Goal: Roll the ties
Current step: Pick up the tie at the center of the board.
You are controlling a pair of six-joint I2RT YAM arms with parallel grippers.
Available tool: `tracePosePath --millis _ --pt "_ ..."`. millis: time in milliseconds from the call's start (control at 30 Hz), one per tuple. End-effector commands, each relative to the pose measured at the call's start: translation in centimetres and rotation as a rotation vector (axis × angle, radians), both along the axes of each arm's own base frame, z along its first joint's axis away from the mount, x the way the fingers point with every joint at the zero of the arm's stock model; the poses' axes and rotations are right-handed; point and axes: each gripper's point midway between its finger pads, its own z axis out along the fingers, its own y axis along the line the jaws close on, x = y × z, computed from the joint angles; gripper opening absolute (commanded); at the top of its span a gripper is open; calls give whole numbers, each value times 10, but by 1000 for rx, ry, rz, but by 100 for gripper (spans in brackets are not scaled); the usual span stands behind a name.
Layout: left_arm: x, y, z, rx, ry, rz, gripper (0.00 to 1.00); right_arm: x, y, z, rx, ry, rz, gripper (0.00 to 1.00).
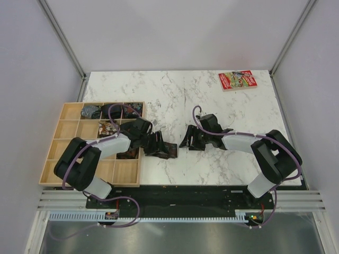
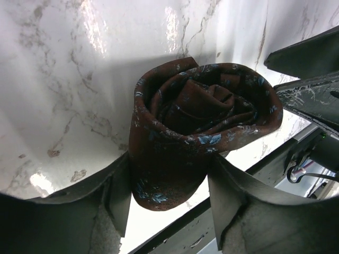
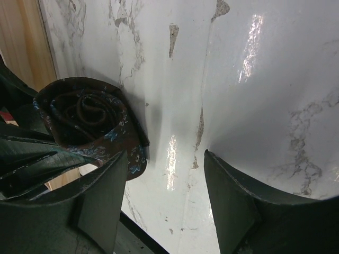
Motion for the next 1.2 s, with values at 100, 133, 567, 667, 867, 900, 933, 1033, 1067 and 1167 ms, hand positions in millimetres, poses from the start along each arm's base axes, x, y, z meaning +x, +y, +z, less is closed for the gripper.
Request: tracePosePath --millis 100,133,567,667,867,900,933,1033,1067,1167 --pt "-6 10 -32 77 39 31 53 -19 -18 -34 -91 83 -9 68" --pt "-6 10 -33 80 41 32 50 -19 -18 -34 -90 83 -8 68" --pt "4 -3 -19 41 29 -3 2 -21 -20 -36 -84 70 -6 68" --pt "4 -4 -7 38 31 0 2 -22 -19 -34 -79 63 -3 68" --pt "6 -4 29 29 2 3 2 -17 -20 -26 -75 32 -8 68" --pt "7 -3 33 28 -5 1 2 -16 -21 -25 -76 32 -12 68" --pt "9 -5 41 15 -24 -1 2 -15 -21 -23 -73 27 -14 68" --pt "7 -7 50 -1 -29 -9 2 -10 -24 -16 -66 9 -30 68" --pt "6 -8 55 -13 -32 -13 2 -9 -25 -12 -62 2 -37 68" --pt "2 -7 69 -27 -43 -15 2 -6 -31 -7 -70 -7 -46 68"
